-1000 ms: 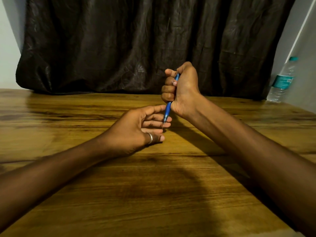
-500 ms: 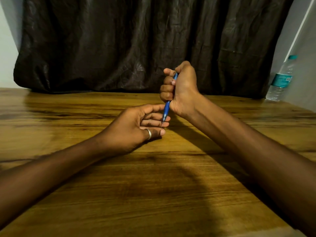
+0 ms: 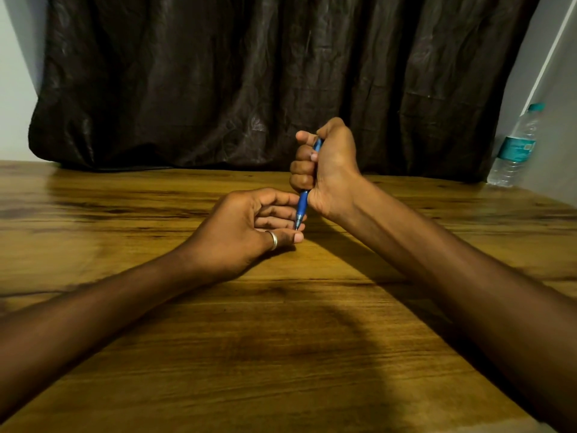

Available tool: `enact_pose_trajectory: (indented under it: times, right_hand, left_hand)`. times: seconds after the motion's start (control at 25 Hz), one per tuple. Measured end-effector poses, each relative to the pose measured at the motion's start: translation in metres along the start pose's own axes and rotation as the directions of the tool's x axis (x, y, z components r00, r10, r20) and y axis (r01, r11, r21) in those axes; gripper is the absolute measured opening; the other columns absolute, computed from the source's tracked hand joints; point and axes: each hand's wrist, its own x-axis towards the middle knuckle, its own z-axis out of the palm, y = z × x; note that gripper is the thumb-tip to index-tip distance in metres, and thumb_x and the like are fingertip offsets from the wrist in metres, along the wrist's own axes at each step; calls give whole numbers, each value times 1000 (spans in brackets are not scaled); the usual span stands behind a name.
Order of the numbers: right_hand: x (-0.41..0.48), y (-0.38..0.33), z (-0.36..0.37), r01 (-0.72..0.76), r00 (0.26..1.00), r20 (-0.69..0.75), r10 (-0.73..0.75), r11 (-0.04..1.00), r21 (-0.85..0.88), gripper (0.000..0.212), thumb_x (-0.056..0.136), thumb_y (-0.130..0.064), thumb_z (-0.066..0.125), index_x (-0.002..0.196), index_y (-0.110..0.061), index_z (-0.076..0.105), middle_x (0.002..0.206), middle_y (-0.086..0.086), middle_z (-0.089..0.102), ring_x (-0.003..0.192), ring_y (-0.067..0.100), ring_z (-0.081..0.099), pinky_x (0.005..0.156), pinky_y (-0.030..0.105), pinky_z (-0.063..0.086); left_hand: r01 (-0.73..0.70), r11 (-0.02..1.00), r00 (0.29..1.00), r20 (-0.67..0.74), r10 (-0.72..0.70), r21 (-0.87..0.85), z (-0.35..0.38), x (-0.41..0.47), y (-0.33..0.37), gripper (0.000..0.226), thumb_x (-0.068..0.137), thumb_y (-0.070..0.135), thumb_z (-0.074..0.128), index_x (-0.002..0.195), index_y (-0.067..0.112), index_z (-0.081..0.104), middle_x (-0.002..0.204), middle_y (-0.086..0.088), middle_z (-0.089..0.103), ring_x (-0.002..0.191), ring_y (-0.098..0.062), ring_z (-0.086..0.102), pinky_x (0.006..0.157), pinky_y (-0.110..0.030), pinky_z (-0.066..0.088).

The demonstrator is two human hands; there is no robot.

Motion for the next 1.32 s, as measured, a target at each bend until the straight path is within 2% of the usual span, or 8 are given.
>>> enact_pose_trajectory:
  times: [0.24,0.4,0.56,0.68,0.92,1.08,1.24,1.32]
  right_hand:
    - [1,0,-2,-17,1000,19,16,1000,14,31,94,-30,31,77,-14,51,43,-7,28,36,8,19,39,17,13]
    - [0,5,1,-59,997,53,57,998,27,33,95,-32,33,77,-13,52,42,-6,30,33,8,21,34,14,16]
    - [-1,10,2,-88,994,73,84,995,47,33,97,-33,34,81,-12,53,45,-6,33,37,7,25,34,18,22]
    - [-1,10,4,-89,994,68,86,995,43,34,100,-35,34,87,-11,54,50,-3,40,41,9,37,41,21,38]
    - [1,5,3,-11,992,117,55,937,-350,32,104,-34,40,102,-14,65,81,4,70,75,16,66,78,35,57]
    - [4,4,0,64,977,211,26,909,-411,13,96,-10,58,101,-9,70,88,7,69,79,15,64,71,25,55]
    - [8,-1,-4,93,978,210,-12,920,-381,9,90,0,65,95,-6,69,78,9,68,68,12,63,59,18,52]
    - [10,-9,-8,97,988,151,-36,904,-416,8,88,0,67,94,-2,71,76,9,68,65,12,61,57,19,50]
  left_hand:
    - [17,1000,1000,-4,-17,10,1,1,1,50,76,6,84,122,18,68,105,-4,79,98,-16,77,86,-36,64]
    - [55,982,994,-85,-72,-182,4,3,2,32,80,22,79,110,13,71,98,-16,78,96,-33,76,86,-50,60]
    - [84,978,986,-123,-109,-192,3,8,-2,13,89,14,74,102,13,71,86,-8,77,78,-19,74,74,-40,60]
    - [95,962,979,-154,-137,-255,0,11,-4,10,91,10,72,101,11,71,84,-9,75,72,-17,72,72,-39,59]
    - [52,955,942,-303,-144,-293,-11,17,-1,13,95,8,67,108,6,70,82,-5,75,74,-9,72,74,-25,61]
    - [40,942,928,-336,-159,-334,-18,20,-2,7,95,12,68,101,9,71,77,-3,77,75,-10,74,77,-24,61]
    - [30,951,943,-306,-129,-309,-18,20,0,8,96,14,67,101,13,72,87,-4,77,84,-14,73,75,-21,60]
    - [17,1000,941,-339,-19,-9,-24,19,-3,10,97,17,67,103,18,74,91,4,76,85,-7,72,72,-18,58]
